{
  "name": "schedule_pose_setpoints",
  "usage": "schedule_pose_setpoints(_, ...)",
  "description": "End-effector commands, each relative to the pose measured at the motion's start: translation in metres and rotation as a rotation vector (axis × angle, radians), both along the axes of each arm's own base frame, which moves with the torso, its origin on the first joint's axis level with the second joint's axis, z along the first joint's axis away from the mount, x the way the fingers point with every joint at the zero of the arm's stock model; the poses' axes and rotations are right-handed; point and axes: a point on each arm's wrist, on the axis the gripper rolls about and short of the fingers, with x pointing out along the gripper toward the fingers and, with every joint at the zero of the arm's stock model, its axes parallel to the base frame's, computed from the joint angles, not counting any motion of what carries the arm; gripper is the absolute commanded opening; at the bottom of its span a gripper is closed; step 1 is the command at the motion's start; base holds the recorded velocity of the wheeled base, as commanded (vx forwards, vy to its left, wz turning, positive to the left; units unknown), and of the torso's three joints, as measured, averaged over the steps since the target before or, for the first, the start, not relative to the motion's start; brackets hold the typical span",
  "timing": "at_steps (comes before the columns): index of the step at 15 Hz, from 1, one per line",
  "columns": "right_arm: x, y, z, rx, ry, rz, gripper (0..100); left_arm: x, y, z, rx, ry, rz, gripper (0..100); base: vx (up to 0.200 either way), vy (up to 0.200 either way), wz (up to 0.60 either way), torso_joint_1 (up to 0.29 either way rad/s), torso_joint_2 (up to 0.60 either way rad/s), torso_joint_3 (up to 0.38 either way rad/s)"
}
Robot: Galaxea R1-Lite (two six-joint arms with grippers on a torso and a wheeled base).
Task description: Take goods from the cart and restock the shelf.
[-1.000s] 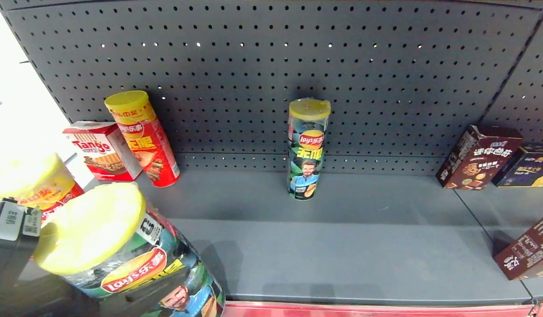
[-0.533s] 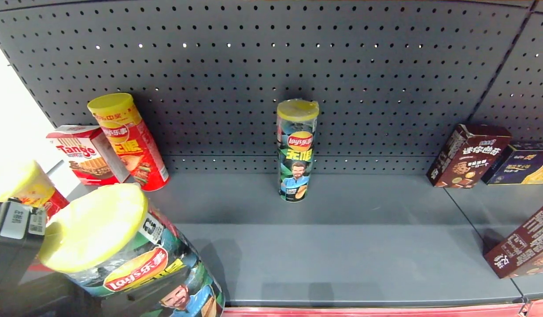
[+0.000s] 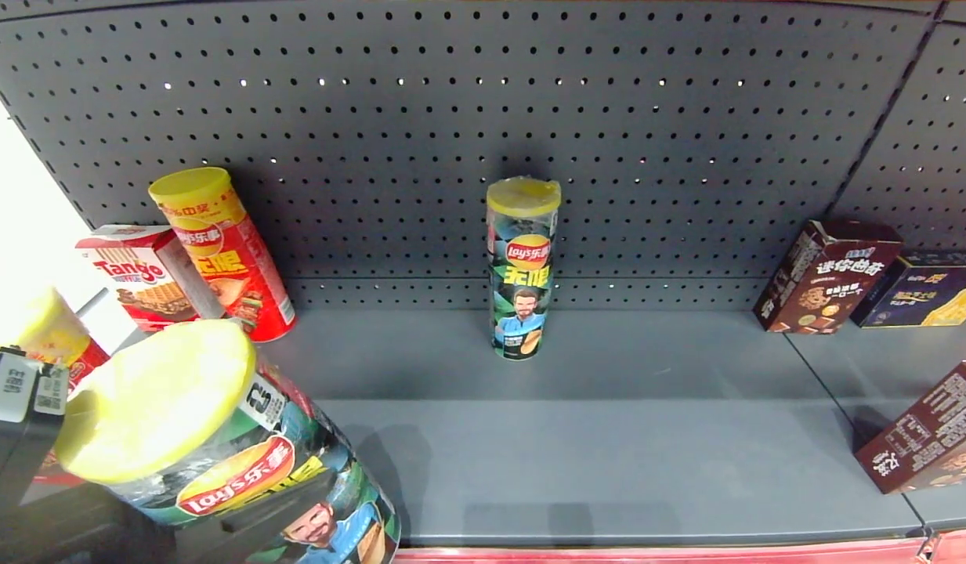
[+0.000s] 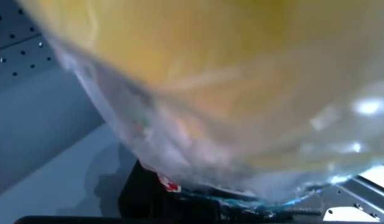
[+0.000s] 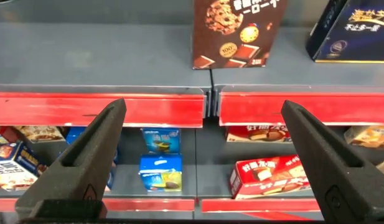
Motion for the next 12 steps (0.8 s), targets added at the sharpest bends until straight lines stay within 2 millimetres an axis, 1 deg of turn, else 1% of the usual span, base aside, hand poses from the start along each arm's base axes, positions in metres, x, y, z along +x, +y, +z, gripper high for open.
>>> schedule_pose_setpoints(1,0.0,0.0,0.001,-0.012,-0.003,0.012,100,0.0,0.0,0.001,0.004,-0.009,-0.001,0,0.0,0.0,0.0,0.0,0.0,0.0)
schedule_pose_setpoints(2,0.001,0.001,0.001,-0.018,0.007,0.035,100,0.001,0.0,0.001,0.011,-0.016,0.0,0,0.0,0.0,0.0,0.0,0.0,0.0)
schedule_pose_setpoints(3,-0.003,0.002,0.058,0.005,-0.061,0.106,100,0.003,0.0,0.004,0.015,-0.036,0.014,0,0.0,0.0,0.0,0.0,0.0,0.0)
schedule_pose_setpoints(4,0.015,0.002,0.098,0.089,0.002,0.098,100,0.003,0.001,0.005,0.015,-0.037,0.022,0,0.0,0.0,0.0,0.0,0.0,0.0)
schedule_pose_setpoints(5,0.02,0.002,0.107,0.117,0.005,0.091,100,0.003,0.001,0.006,0.012,-0.041,0.025,0,0.0,0.0,0.0,0.0,0.0,0.0)
schedule_pose_setpoints(6,0.018,0.002,0.121,0.105,-0.028,0.11,100,0.004,0.002,0.006,0.011,-0.041,0.031,0,0.0,0.0,0.0,0.0,0.0,0.0)
schedule_pose_setpoints(7,0.024,0.002,0.128,0.084,-0.015,0.135,100,0.004,0.002,0.007,0.009,-0.043,0.03,0,0.0,0.0,0.0,0.0,0.0,0.0)
schedule_pose_setpoints(10,0.051,0.005,0.152,0.006,0.035,0.248,100,0.005,0.005,0.004,0.011,-0.028,0.045,0,0.0,0.0,0.0,0.0,0.0,0.0)
schedule_pose_setpoints(11,0.06,0.006,0.16,-0.042,0.038,0.279,100,0.005,0.005,0.005,0.007,-0.032,0.049,0,0.0,0.0,0.0,0.0,0.0,0.0)
schedule_pose_setpoints(12,0.072,0.008,0.167,-0.096,0.053,0.312,100,0.004,0.005,0.004,0.008,-0.031,0.047,0,0.0,0.0,0.0,0.0,0.0,0.0)
